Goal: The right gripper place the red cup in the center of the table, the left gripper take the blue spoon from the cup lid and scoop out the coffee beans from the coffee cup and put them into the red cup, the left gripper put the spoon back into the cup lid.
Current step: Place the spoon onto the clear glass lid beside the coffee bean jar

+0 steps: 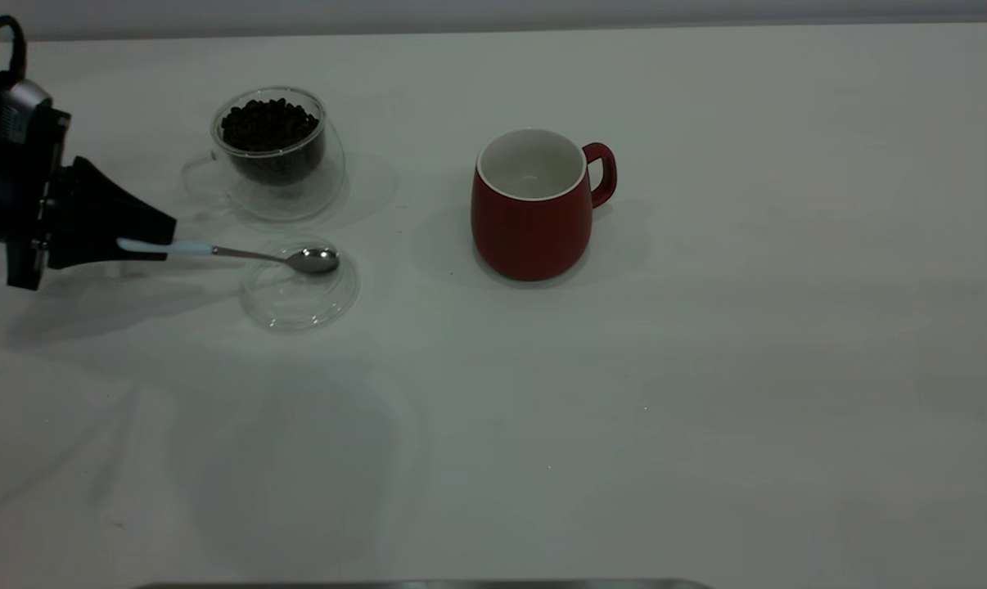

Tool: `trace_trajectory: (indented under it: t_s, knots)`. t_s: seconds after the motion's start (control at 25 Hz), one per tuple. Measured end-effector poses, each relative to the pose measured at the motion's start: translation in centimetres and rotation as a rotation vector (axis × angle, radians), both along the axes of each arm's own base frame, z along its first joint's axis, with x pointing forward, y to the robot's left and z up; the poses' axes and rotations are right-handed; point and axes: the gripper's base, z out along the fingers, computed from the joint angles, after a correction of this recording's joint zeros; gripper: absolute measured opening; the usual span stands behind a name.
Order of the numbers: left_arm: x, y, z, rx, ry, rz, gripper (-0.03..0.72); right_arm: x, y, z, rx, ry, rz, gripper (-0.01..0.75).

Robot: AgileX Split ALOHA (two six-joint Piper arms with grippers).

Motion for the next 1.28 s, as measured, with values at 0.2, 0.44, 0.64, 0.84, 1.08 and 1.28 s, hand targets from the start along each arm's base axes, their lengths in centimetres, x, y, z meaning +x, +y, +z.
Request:
trace_trajectory:
  t_s: [0.2,0.44,0.64,0.84,1.08,1.28]
  knots:
    - [0.2,-0.8,-0.2,0.025,-0.004,-0.014,0.123,0.0,0.0,0.0,0.000,0.000,0.000,0.591]
    - [0.4,-1.9,-0.2,0.032,-0.008,-0.041,0.135,0.0,0.0,0.0,0.000,0.000,0.000,0.591]
    - [0.5,-1.9,-0.5,0.063,-0.012,-0.034,0.275,0.0,0.0,0.0,0.000,0.000,0.000,0.591]
    - [0.7,-1.7,-0.4,0.079,-0.027,-0.040,0.472,0.0,0.0,0.0,0.000,0.000,0.000,0.591]
    - [3.0,-0.6,0.6,0.168,-0.072,-0.116,0.562,0.0,0.0,0.0,0.000,0.000,0.000,0.591]
    - [5.1,1.1,2.5,0.330,0.001,-0.185,0.563,0.0,0.0,0.0,0.000,0.000,0.000,0.591]
